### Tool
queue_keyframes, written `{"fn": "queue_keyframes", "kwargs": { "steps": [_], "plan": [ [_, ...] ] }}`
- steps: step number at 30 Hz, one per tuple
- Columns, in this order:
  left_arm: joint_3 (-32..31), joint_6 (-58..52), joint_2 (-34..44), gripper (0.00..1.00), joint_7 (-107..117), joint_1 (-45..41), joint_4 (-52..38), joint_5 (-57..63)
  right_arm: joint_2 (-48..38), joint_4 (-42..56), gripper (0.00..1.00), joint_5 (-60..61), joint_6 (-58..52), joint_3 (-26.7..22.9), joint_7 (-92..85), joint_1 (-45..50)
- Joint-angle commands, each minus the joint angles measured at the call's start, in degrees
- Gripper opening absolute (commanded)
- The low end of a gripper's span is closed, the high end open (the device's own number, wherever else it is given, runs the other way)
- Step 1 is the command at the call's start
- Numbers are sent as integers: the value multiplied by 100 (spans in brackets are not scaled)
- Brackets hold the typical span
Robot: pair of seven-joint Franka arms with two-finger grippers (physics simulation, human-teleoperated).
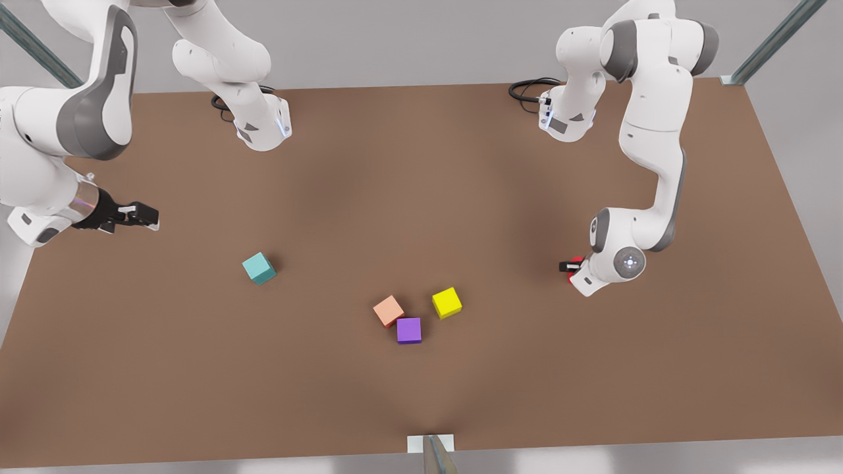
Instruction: Pick up red wooden cube and pass to hand red wooden cube and place in blue wooden cube
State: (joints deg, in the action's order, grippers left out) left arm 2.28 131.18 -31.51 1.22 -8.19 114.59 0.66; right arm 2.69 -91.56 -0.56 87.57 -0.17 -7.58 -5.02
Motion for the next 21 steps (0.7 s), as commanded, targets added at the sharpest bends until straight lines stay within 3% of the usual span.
{"fn": "queue_keyframes", "kwargs": {
  "steps": [1, 5, 6, 8, 10, 13, 16, 18, 21],
  "plan": [
    [1, 92, 75, 66, -96, -16, -51, -57, -5, 7, 100, 4, -3, 0, -59, 45],
    [-78, 31, 357, 66, -96, -16, -164, -66, 39, 33, 100, -5, 6, 9, -68, 53],
    [-193, -451, 268, 66, 193, -148, -524, -110, 118, 60, 100, -23, 41, 9, -68, 62],
    [-1202, -1770, 58, 66, 1863, -175, -1921, -1137, 328, 209, 100, -84, 111, 61, -383, 282],
    [-1827, -2676, -426, 66, 2260, -175, -3152, -1357, 1215, 640, 100, 1266, 33, 26, -2497, 282],
    [-2469, -2597, -1058, 66, 2110, -175, -4102, -2069, 2068, 833, 100, 3271, 32, 61, -4979, 326],
    [-2820, -1948, -1550, 66, 1356, -148, -4471, -4107, 3422, 1676, 100, 5301, 103, 79, -8477, 431],
    [-3111, -1332, -1709, 65, -218, -166, -4472, -5294, 3502, 1686, 100, 6234, 515, 70, -9322, 589],
    [-3436, -769, -1885, 66, -640, -175, -4515, -5981, 3528, 1580, 100, 7211, 1025, 53, -10148, 1205]
  ]
}}
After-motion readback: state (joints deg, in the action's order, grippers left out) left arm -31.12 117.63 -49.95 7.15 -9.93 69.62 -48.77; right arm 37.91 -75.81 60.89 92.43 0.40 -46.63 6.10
